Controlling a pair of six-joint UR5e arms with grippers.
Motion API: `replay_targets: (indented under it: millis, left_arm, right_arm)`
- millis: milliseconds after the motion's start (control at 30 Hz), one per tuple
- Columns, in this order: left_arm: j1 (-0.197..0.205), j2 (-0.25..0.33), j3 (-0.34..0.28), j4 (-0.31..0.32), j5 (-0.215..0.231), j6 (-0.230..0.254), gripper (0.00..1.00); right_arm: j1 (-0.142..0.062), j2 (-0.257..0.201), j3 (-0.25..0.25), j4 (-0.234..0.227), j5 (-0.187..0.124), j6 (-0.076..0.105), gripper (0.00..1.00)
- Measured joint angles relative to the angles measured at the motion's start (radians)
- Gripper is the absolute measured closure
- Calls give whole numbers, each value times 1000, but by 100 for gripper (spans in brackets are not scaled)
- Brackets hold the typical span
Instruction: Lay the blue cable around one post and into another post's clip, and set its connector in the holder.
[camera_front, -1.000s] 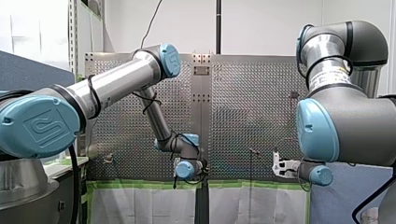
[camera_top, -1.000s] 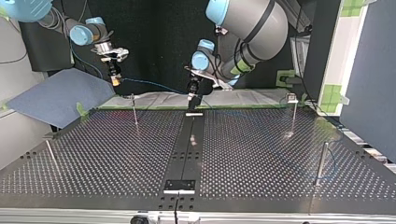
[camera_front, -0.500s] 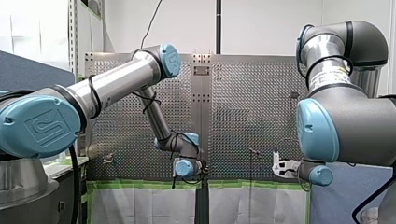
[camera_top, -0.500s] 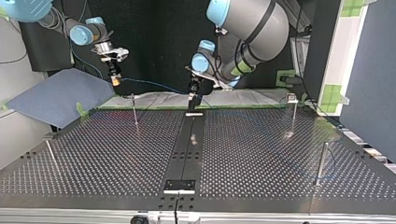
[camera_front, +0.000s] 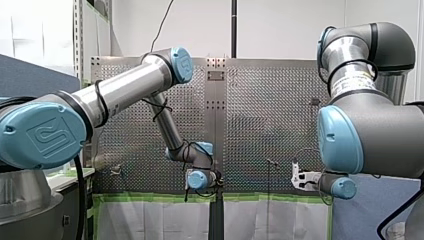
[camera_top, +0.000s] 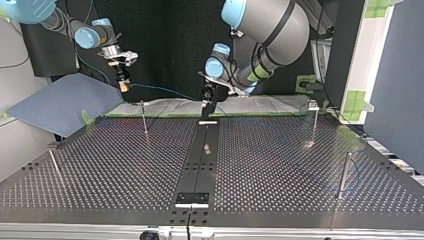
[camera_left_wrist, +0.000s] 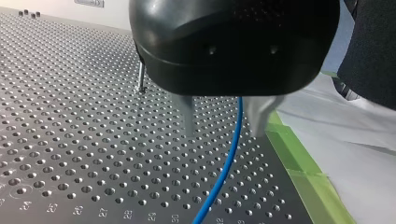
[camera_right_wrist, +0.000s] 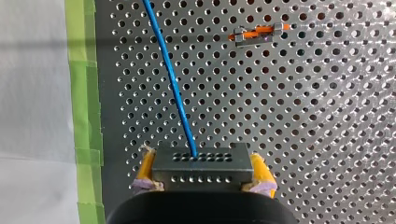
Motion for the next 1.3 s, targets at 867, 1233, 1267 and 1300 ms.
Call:
replay_targets:
  millis: [867, 1233, 1267, 1300]
  left_arm:
    - [1, 0, 0, -3, 21, -1, 100]
    - [-9, 0, 1, 0, 61, -1, 100]
    - [-11, 0, 1, 1, 62, 0, 100]
    - [-14, 0, 1, 1, 62, 1, 100]
  right_arm:
    - [-1, 0, 0, 0, 0, -2, 100]
    - [-1, -1, 0, 2, 11, -4, 100]
    - [-2, -1, 0, 3, 17, -5, 100]
    - [-3, -1, 0, 4, 21, -7, 100]
